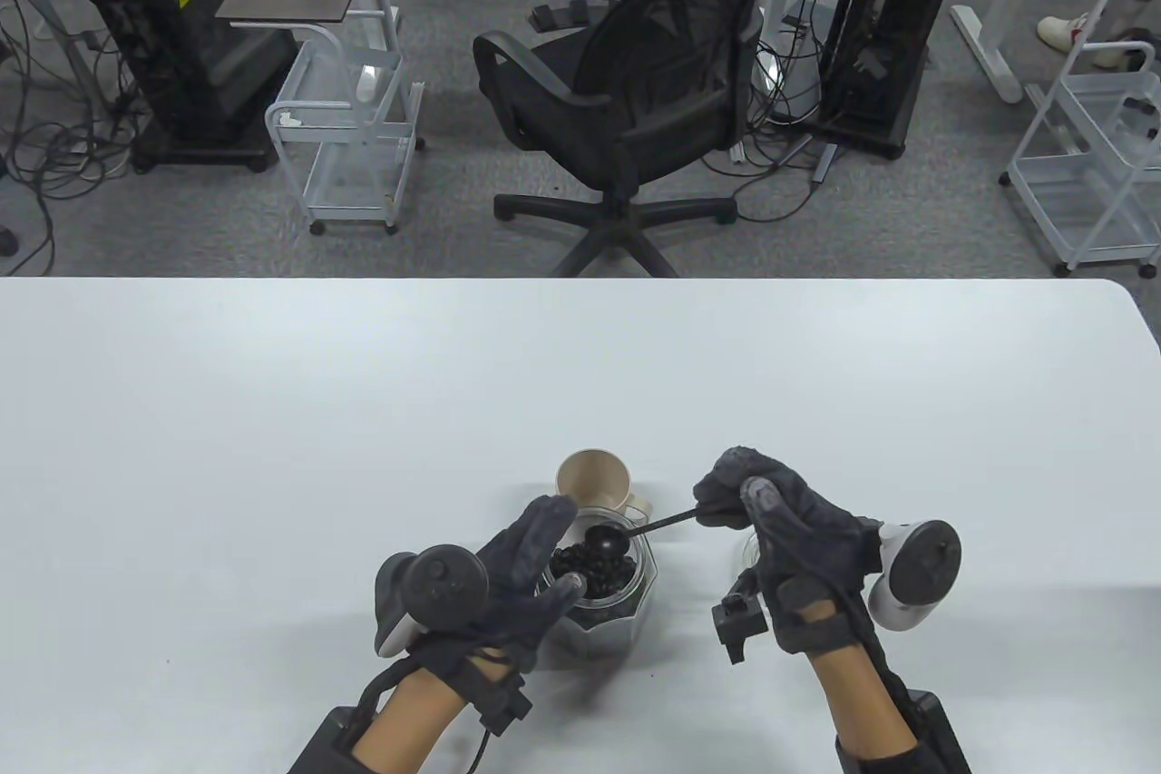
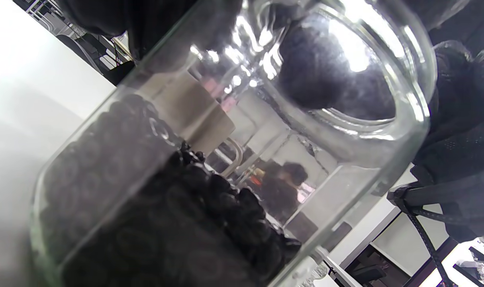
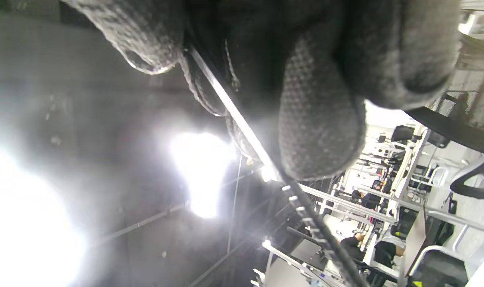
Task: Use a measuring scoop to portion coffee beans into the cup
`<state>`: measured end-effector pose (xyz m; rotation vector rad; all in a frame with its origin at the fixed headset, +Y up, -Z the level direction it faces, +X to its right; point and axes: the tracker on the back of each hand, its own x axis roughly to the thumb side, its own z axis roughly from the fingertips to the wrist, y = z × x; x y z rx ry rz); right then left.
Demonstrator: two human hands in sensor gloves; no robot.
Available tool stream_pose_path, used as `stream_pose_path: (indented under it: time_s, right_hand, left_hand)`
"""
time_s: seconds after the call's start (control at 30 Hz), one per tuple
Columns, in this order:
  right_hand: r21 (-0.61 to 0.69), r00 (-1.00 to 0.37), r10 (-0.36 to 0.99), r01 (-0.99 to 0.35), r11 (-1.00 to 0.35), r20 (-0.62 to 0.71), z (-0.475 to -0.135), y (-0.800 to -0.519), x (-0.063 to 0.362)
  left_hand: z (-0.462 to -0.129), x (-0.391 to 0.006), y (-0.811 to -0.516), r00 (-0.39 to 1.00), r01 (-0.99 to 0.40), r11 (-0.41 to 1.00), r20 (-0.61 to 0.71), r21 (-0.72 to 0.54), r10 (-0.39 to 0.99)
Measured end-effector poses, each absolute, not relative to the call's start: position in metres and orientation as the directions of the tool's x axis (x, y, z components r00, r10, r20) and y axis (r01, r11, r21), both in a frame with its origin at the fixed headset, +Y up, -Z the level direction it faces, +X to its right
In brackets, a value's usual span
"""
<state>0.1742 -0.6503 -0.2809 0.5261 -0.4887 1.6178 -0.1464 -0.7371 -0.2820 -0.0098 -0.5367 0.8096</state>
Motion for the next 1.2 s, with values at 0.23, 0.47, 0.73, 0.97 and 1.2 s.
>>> stream_pose_path:
  time_s: [0.23,0.47,0.73,0.97,1.2]
  right_hand:
    - [-0.013,-0.225,0.737,-0.960,-0.281,0.637,-0.275,-0.651,0.151]
    - [-0.018,-0.336,0.718,-0.911,-0.411,0.610,-0.276,-0.660,0.139]
    - [0.066,-0.400,0.728,-0.853,-0.518,0.557,-0.281,-0.671,0.122]
    - [0.092,-0.377,0.793,-0.877,-0.472,0.479,-0.286,-0.680,0.122]
    - [0.077,-0.267,0.917,-0.950,-0.302,0.295,-0.292,-0.690,0.133]
  left_hand:
    - [-0.282,-0.146,-0.737,0.561,-0.690,0.694,0.454,-0.206,0.692]
    - [-0.282,-0.146,-0.737,0.563,-0.686,0.697,0.454,-0.209,0.691]
    - [-0.282,-0.146,-0.738,0.566,-0.685,0.699,0.455,-0.205,0.688]
    - [-0.282,-0.146,-0.738,0.563,-0.688,0.696,0.455,-0.205,0.690]
    - [-0.282,-0.146,-0.738,0.563,-0.687,0.696,0.451,-0.211,0.692]
